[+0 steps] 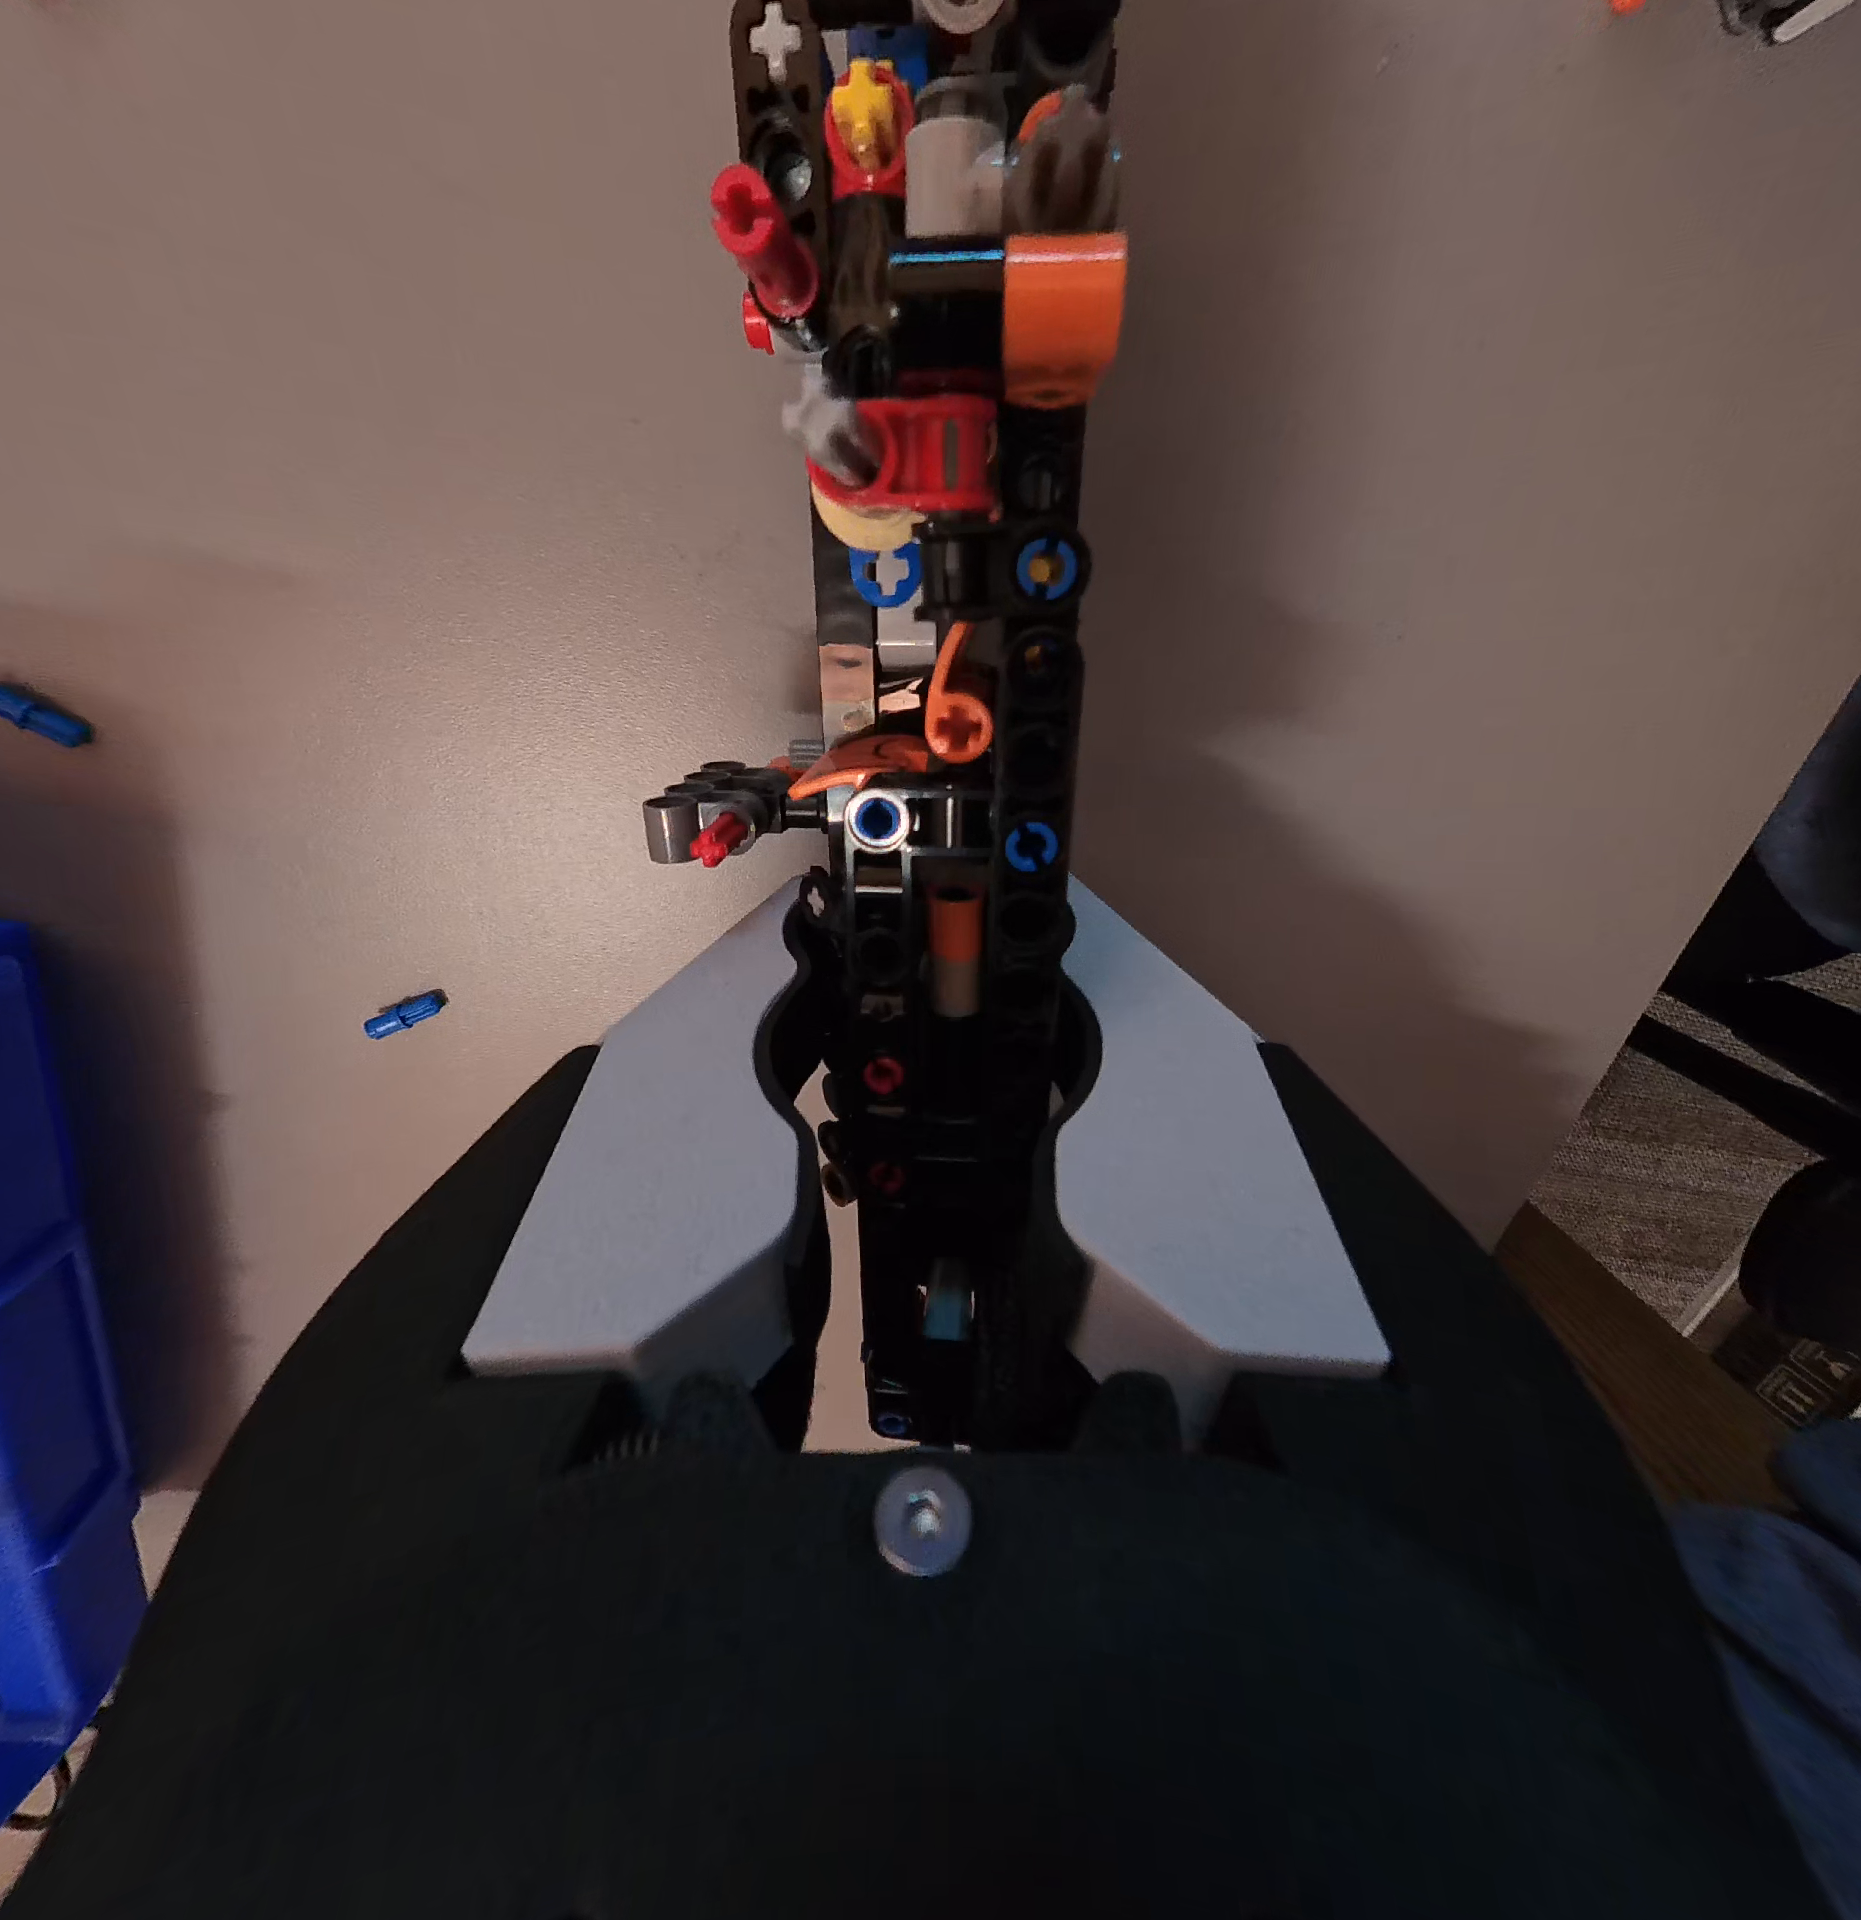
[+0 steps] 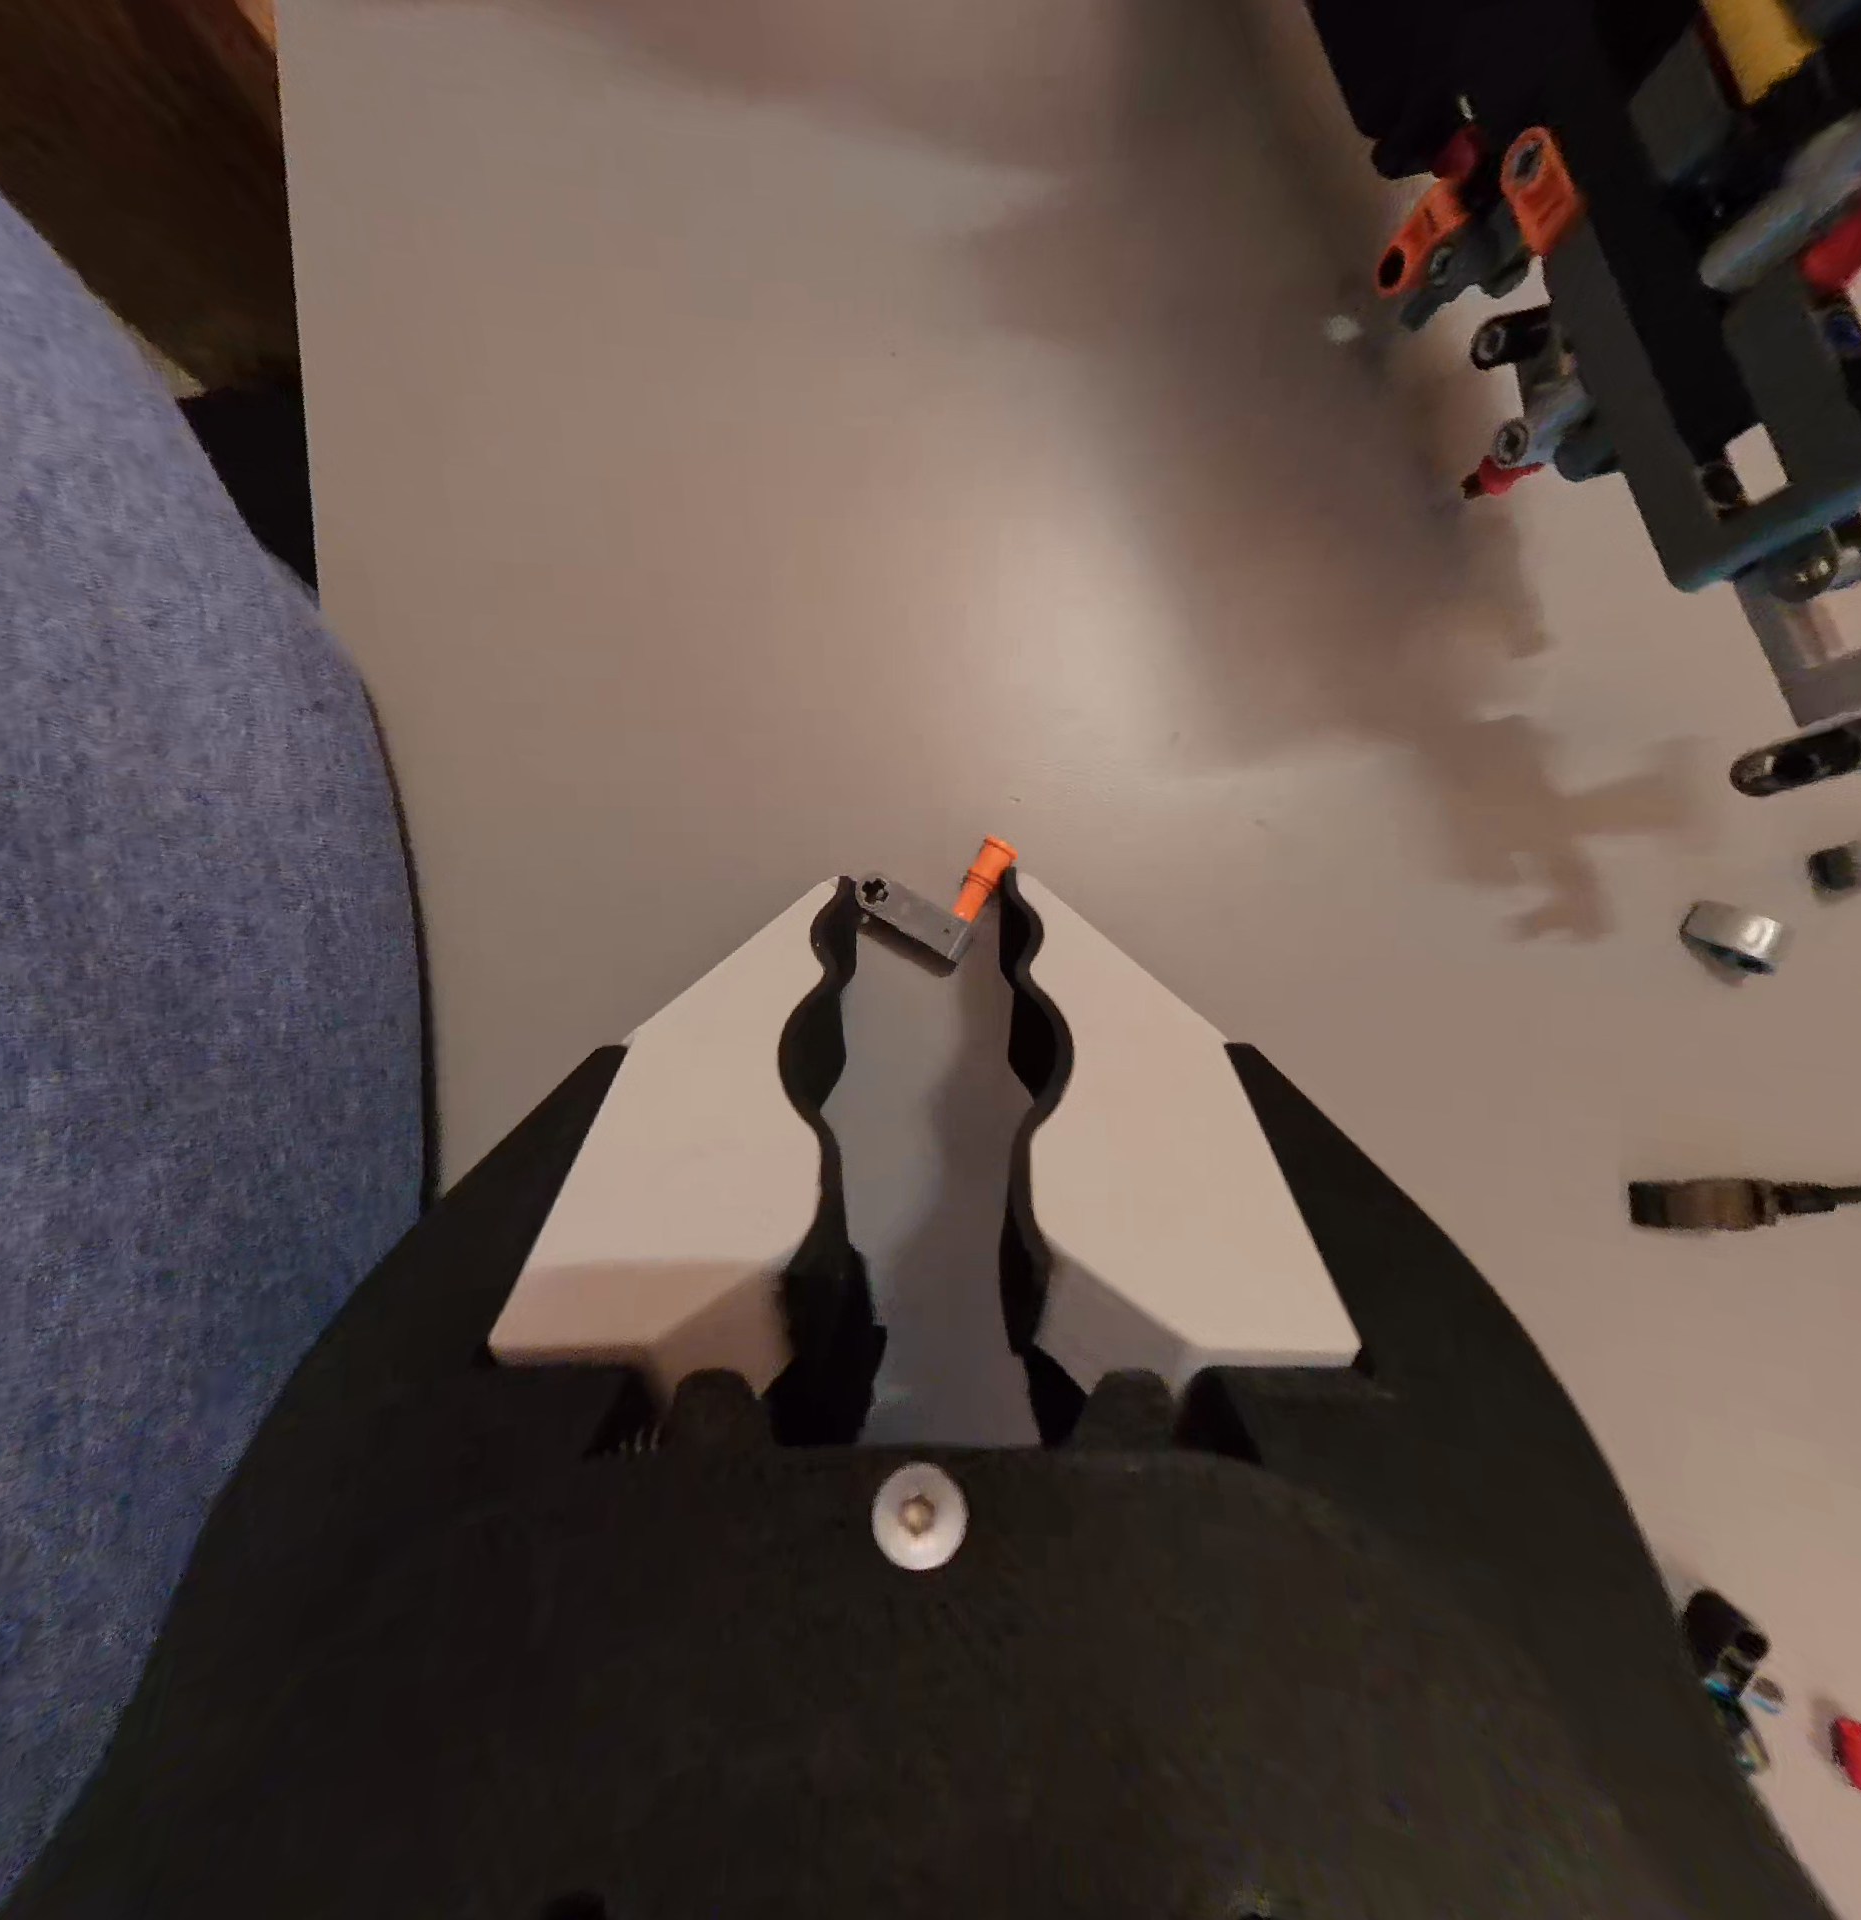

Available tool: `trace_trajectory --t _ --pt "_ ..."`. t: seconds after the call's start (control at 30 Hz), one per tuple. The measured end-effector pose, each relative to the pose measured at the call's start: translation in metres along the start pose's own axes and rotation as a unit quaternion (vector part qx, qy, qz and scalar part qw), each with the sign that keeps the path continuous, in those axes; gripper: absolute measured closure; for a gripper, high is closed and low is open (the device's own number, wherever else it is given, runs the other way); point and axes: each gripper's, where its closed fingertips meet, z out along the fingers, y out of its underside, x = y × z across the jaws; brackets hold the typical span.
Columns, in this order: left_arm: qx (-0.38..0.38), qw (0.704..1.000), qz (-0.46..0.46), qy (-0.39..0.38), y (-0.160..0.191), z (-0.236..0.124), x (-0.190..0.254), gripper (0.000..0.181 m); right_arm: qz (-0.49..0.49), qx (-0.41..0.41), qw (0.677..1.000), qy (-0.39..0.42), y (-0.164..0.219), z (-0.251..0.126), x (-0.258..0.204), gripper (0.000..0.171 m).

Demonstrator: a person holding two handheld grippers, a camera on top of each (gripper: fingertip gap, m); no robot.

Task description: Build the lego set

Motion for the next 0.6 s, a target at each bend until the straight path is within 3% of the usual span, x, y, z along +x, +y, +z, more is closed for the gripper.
trace_trajectory --t 0.1,0.27,0.6 --pt "0.001 1.000 0.001 0.000 0.000 0.000 0.000 0.145 -0.046 -0.003 0.999 -0.029 0.000 0.000 -0.011 0.146" --pt "0.001 1.000 0.002 0.001 0.000 0.000 0.000 0.145 0.000 0.007 0.999 -0.032 -0.011 -0.006 -0.004 0.144" --pt "0.001 1.000 0.003 0.003 0.000 0.000 0.001 0.145 0.010 -0.027 0.999 -0.018 -0.013 0.004 -0.001 0.170"
